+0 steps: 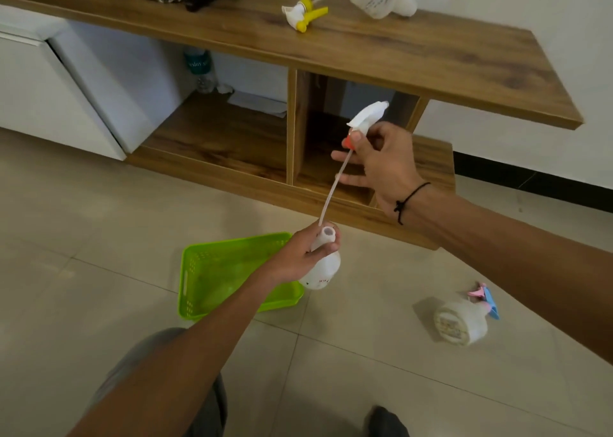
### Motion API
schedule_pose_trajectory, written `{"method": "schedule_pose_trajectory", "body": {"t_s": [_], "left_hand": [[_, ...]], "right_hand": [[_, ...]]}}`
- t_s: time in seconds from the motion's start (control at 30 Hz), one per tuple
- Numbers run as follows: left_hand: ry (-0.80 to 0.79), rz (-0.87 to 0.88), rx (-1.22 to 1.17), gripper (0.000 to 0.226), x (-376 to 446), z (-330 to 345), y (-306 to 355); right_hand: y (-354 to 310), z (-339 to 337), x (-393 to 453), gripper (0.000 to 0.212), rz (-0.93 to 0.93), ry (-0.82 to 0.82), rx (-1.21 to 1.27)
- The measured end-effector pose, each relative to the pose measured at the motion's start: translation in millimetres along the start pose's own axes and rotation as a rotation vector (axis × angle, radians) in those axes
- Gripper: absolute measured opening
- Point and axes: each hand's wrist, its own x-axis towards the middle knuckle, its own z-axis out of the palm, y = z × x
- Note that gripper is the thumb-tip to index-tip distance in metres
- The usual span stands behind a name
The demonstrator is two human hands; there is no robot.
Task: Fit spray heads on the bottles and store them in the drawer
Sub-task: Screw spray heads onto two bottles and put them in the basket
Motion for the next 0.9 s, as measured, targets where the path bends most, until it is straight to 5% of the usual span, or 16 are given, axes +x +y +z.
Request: {"method": "schedule_pose_trajectory", "body": {"t_s": [0.63,0.9], "left_hand": [[0.131,-0.039,-0.163,0.016,9,-5,-1],[0.193,-0.006,-0.130,0.051,9,-3,7]], "right_hand": [[32,6,5,0.030,-0.118,-0.001,-0.176],[83,-6,-5,0.041,-0.136,-0.118,-0.386]]}}
